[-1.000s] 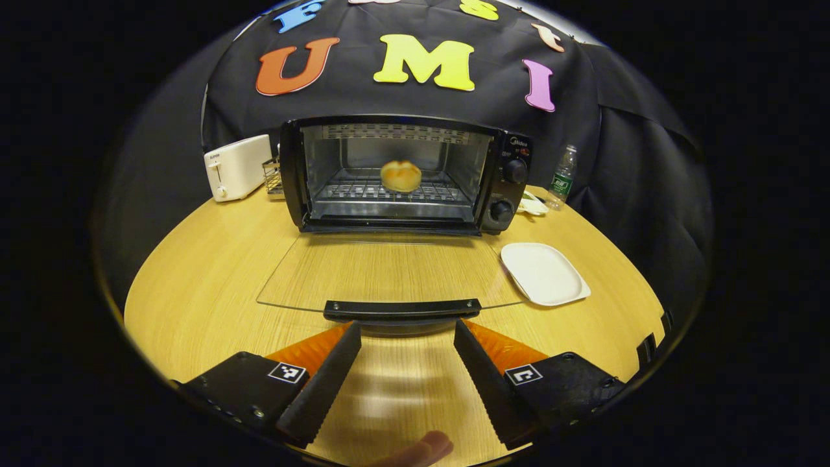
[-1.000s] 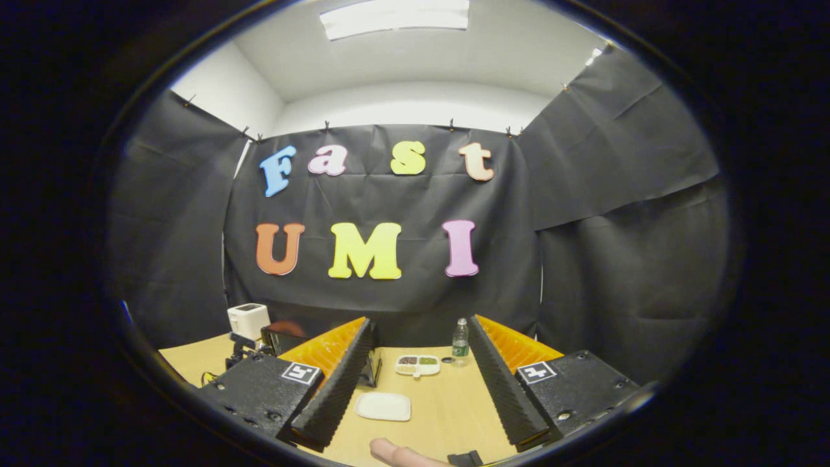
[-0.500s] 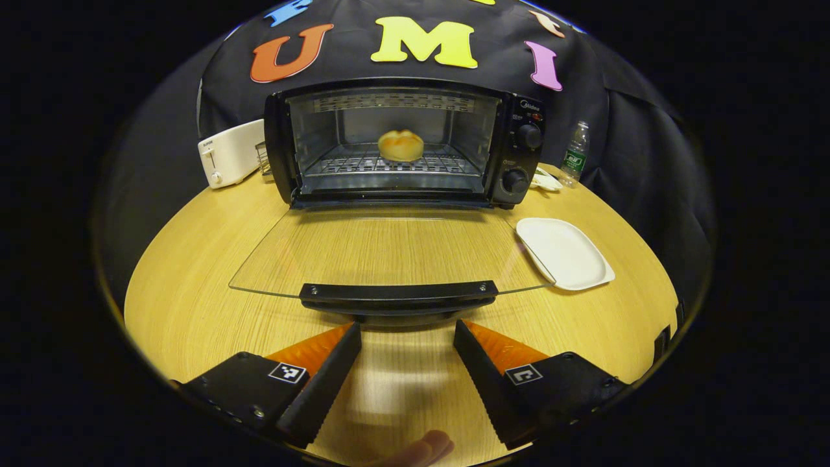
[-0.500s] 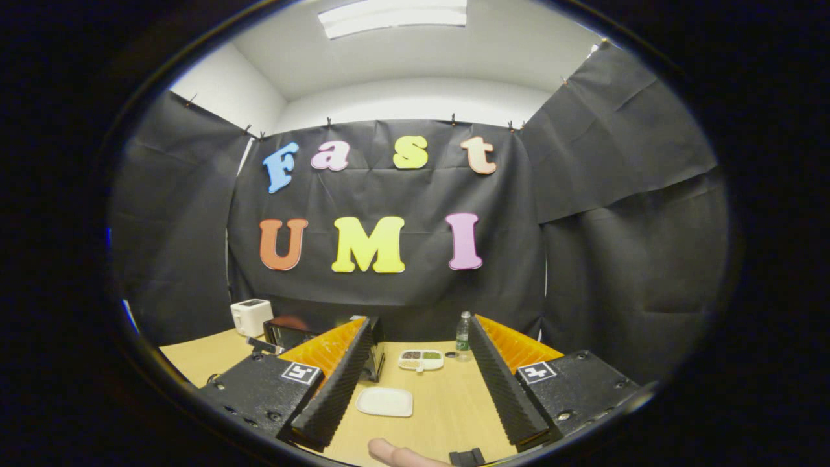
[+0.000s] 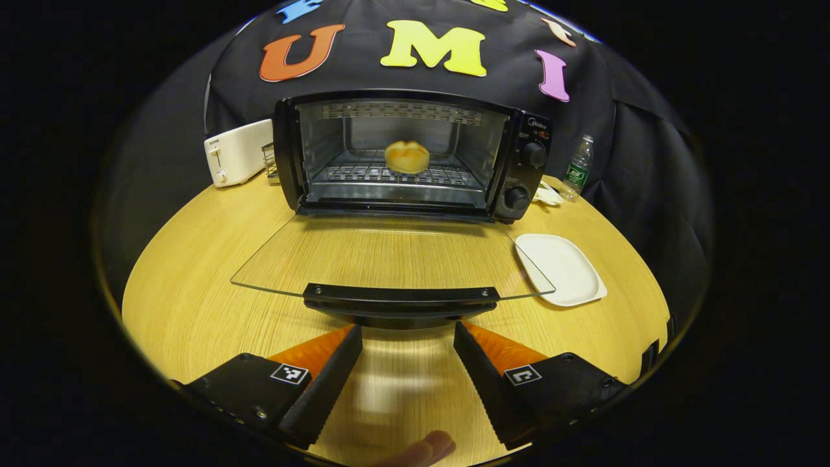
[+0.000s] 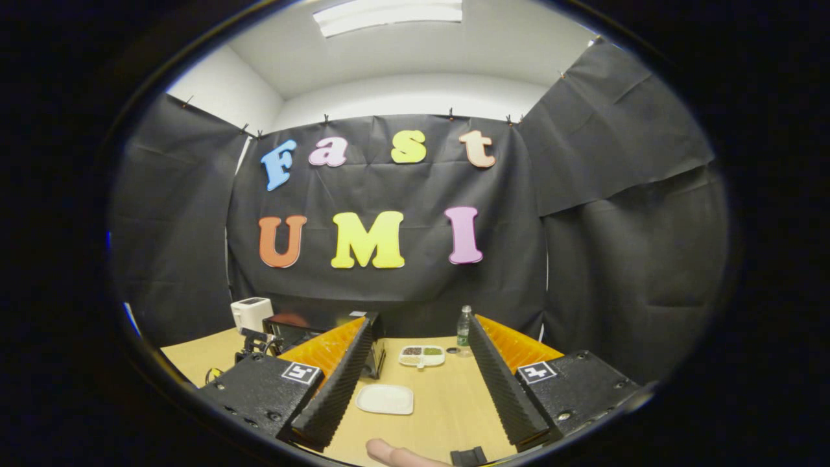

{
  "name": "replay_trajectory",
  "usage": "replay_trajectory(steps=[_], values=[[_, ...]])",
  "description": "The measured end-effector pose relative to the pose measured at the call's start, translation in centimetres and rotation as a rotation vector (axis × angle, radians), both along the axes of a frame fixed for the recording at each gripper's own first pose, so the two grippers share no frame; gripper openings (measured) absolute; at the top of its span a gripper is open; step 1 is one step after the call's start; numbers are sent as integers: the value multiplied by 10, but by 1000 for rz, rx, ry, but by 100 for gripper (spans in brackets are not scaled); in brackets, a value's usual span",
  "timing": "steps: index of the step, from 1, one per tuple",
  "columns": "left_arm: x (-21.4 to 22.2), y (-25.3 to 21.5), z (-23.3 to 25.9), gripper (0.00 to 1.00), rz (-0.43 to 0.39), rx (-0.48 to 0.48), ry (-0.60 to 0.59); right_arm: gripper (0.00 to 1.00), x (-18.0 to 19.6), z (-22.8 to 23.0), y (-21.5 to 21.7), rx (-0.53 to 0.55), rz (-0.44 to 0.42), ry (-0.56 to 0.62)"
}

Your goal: Open the electric oven with the left hand, put the food in, and close the electric oven.

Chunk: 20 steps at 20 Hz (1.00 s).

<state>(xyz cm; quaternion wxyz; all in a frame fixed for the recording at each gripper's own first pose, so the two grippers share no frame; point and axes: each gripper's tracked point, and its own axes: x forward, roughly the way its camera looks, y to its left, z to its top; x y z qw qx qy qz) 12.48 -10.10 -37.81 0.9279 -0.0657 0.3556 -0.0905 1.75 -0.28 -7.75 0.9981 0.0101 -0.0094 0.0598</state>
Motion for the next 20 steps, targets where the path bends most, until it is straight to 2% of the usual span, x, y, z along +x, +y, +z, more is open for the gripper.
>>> replay_trajectory(steps=[2,3,5,6,11,13,14,15,18,19,20], values=[[2,0,7,94,3,-3,-9,92,0,0,0,-5,-3,0],[2,0,11,94,3,-2,-16,95,1,-1,0,-7,-4,0],[2,1,20,94,9,-11,-23,92,1,-2,0,-6,-3,6],[5,1,23,94,12,-14,-30,95,2,-2,0,-4,-3,6],[21,2,55,95,16,-33,-84,95,3,-5,-2,-2,-8,12],[34,11,61,97,43,-11,-93,95,2,-6,-4,-4,-7,12],[44,15,62,96,51,2,-103,92,3,-6,-4,-5,-7,12],[54,18,65,96,59,4,-110,95,4,-7,-4,-7,-8,13],[77,21,73,94,67,-16,-131,95,6,-10,-8,-16,-16,16],[84,22,75,82,76,-20,-134,95,7,-11,-8,-17,-17,16],[92,26,79,94,87,-19,-150,95,8,-12,-7,-17,-15,19]])
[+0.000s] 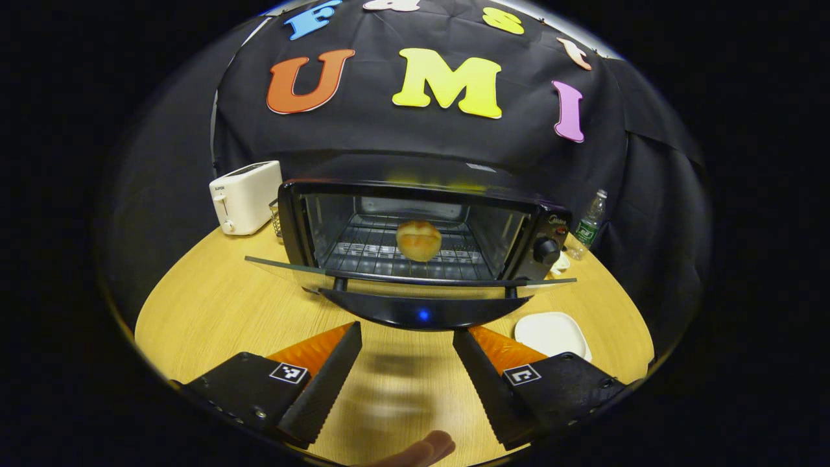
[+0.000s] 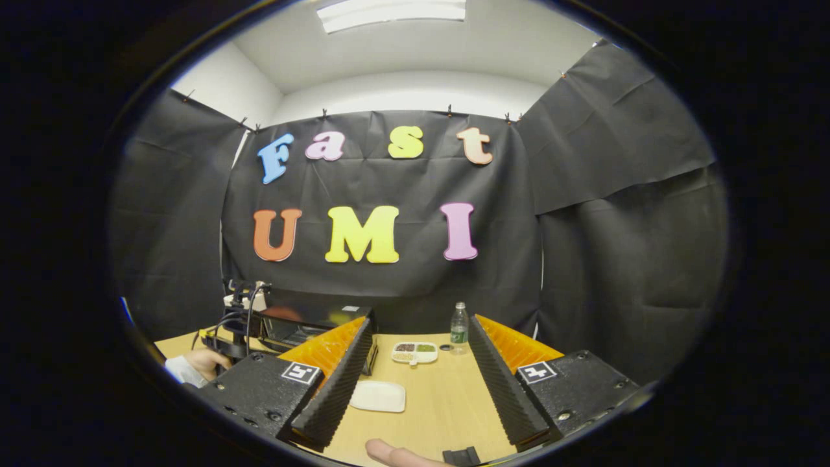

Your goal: Open the electric oven with the left hand, put the food in, and close the electric oven.

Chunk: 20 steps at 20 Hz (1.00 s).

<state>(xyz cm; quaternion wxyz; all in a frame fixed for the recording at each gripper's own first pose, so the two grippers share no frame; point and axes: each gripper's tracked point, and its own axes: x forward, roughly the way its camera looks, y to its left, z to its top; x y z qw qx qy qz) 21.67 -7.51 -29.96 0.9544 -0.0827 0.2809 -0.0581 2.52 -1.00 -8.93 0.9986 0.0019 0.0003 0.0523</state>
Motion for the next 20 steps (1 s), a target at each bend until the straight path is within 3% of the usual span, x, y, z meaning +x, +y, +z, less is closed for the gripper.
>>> replay_trajectory(steps=[2,4,10,12,20], values=[[12,3,9,94,10,-8,-36,92,3,-4,1,1,3,8],[14,7,14,93,18,-16,-55,95,5,-7,1,-2,3,13],[-10,12,76,94,6,-2,-206,95,6,-8,0,10,-7,25],[-25,17,105,93,17,5,-261,92,1,-4,0,10,-11,17],[-118,37,210,93,55,8,-467,95,-20,18,-10,20,-50,-20]])
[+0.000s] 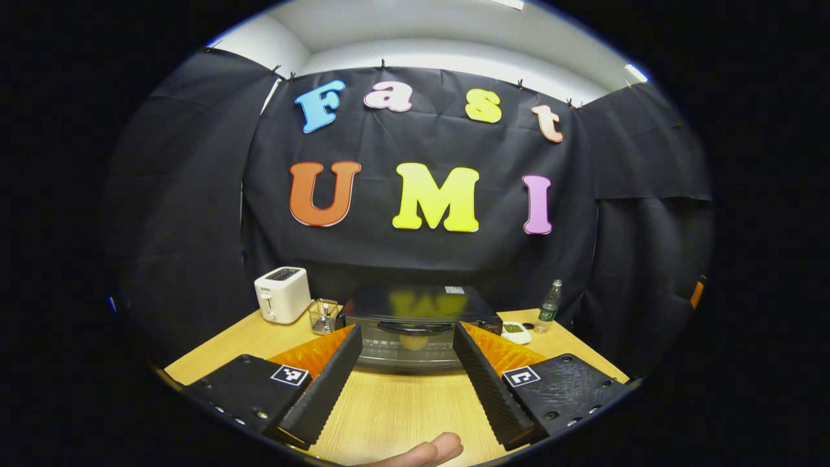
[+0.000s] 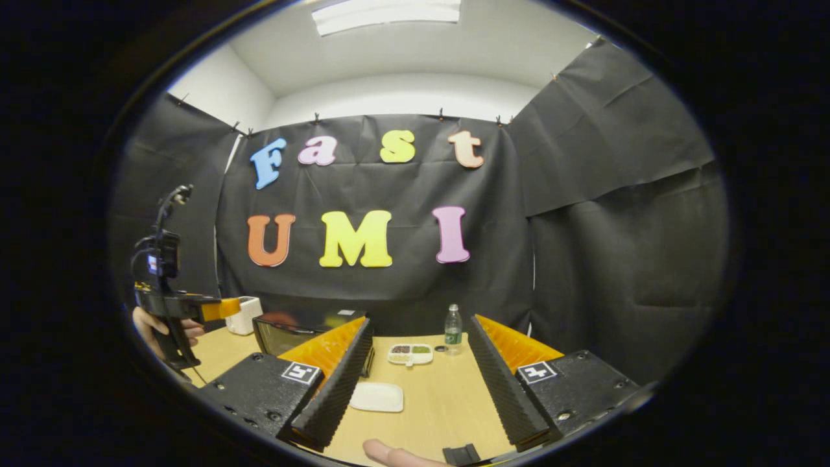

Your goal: Open the electric oven with the left hand, put the food in, and close the electric oven.

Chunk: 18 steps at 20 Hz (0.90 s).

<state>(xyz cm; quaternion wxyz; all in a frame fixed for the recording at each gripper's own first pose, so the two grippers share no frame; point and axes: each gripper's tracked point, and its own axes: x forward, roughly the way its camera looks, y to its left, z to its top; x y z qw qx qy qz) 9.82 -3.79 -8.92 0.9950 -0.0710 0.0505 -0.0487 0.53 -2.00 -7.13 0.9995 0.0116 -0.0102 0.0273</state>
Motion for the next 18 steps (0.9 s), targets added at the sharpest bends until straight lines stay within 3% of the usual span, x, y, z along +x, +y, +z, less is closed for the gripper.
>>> replay_trajectory(steps=[4,6,11,18], values=[[-51,20,34,93,47,31,-77,95,-10,11,1,0,-14,-22],[-76,23,40,93,52,52,-83,92,-16,15,3,5,-14,-25],[-122,19,43,93,49,64,-99,95,-27,21,5,7,-36,-35],[-154,14,51,93,25,42,-152,92,-42,22,4,7,-37,-46]])
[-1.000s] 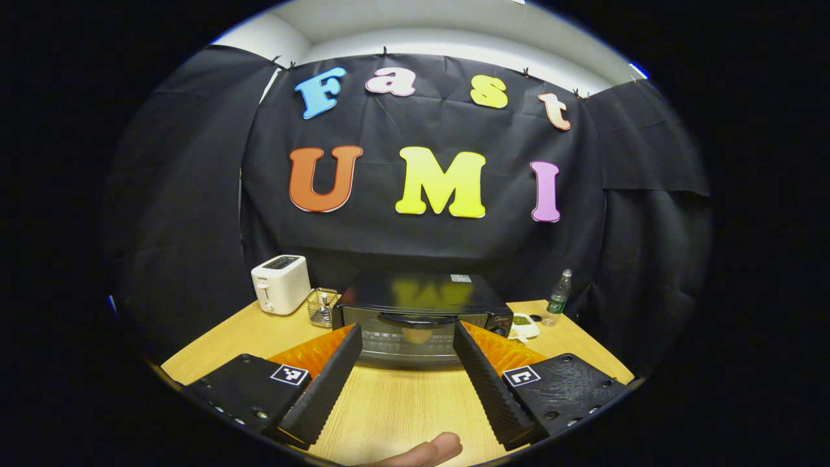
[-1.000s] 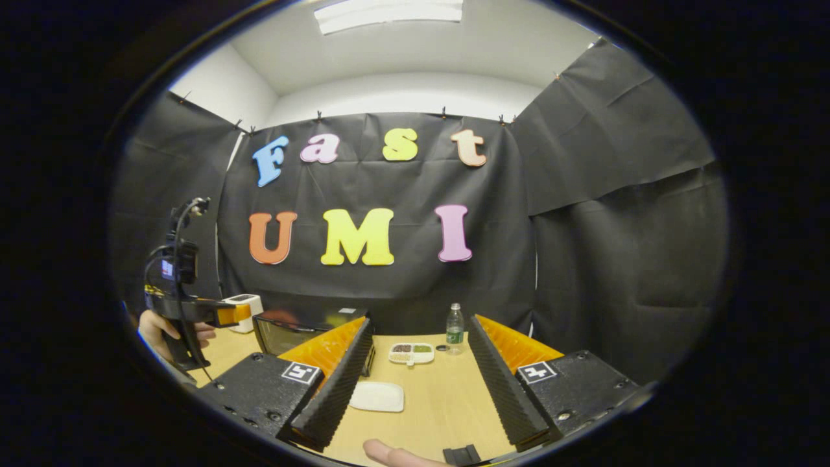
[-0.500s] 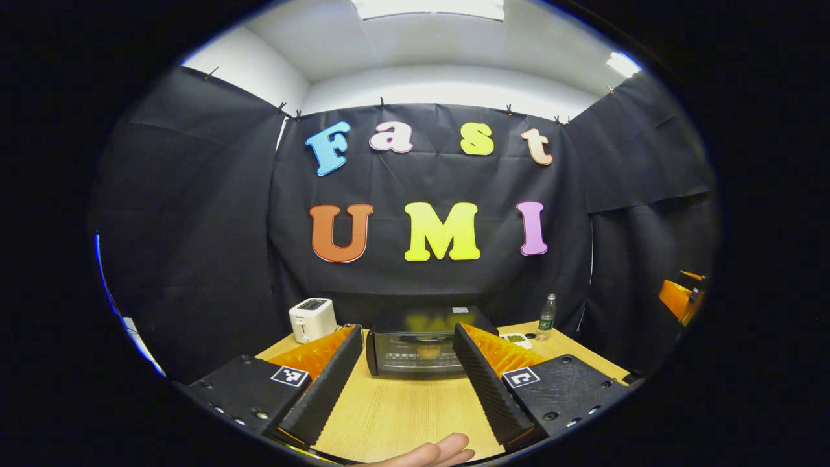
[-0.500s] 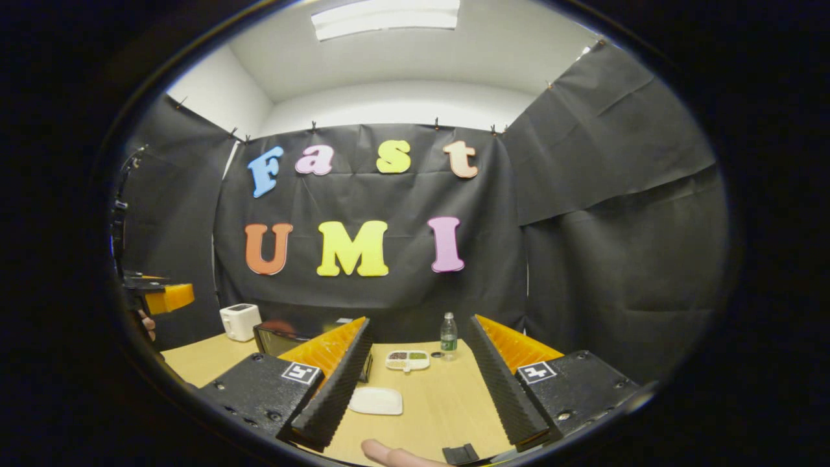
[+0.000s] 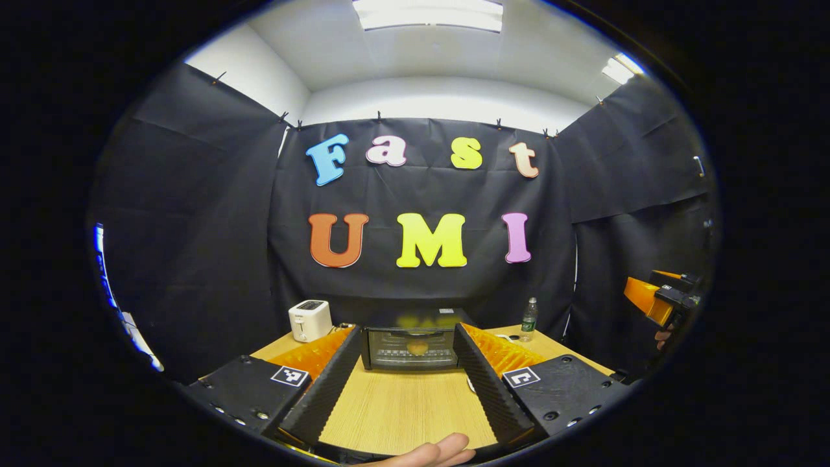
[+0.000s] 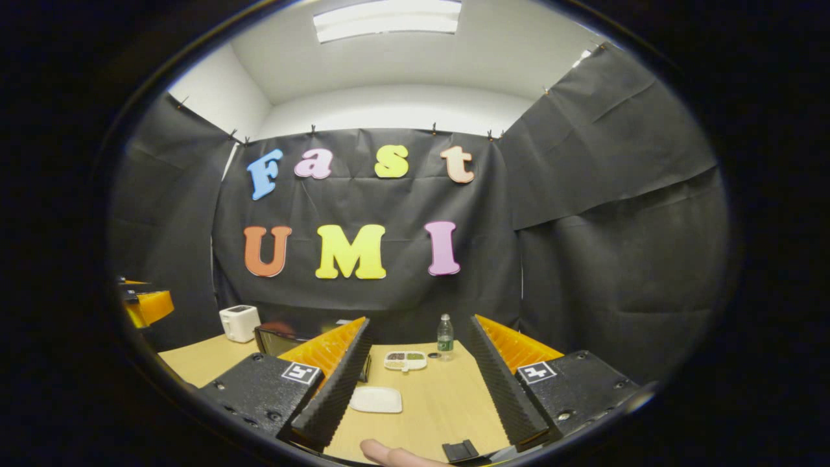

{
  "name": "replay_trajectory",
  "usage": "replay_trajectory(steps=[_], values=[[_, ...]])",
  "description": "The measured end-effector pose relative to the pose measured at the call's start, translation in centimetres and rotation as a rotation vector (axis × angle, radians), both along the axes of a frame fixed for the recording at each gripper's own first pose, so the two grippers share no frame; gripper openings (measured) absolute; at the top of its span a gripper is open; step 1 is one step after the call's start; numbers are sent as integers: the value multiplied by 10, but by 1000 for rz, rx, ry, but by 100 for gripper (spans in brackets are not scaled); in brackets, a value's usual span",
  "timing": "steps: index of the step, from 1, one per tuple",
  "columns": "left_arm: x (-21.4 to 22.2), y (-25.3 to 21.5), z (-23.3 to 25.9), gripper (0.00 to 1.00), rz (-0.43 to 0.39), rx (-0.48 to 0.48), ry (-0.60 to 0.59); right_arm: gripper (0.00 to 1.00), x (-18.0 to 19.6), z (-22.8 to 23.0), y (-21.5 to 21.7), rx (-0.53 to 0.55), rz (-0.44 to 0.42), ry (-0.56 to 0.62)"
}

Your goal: Open the electric oven with the left hand, put the food in, and close the electric oven.

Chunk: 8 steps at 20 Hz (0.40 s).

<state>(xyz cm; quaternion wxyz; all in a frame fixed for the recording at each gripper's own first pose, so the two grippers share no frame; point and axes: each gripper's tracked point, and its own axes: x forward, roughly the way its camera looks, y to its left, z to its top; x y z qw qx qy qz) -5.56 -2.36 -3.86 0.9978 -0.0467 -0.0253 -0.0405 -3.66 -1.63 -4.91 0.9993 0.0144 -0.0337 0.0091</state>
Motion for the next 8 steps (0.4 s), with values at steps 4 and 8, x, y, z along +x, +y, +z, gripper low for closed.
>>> replay_trajectory(steps=[4,8], values=[[-3,3,-6,93,3,-8,12,92,-3,-4,-7,11,-13,1],[-1,8,-12,93,19,-17,36,95,-4,-5,-8,8,-8,1]])
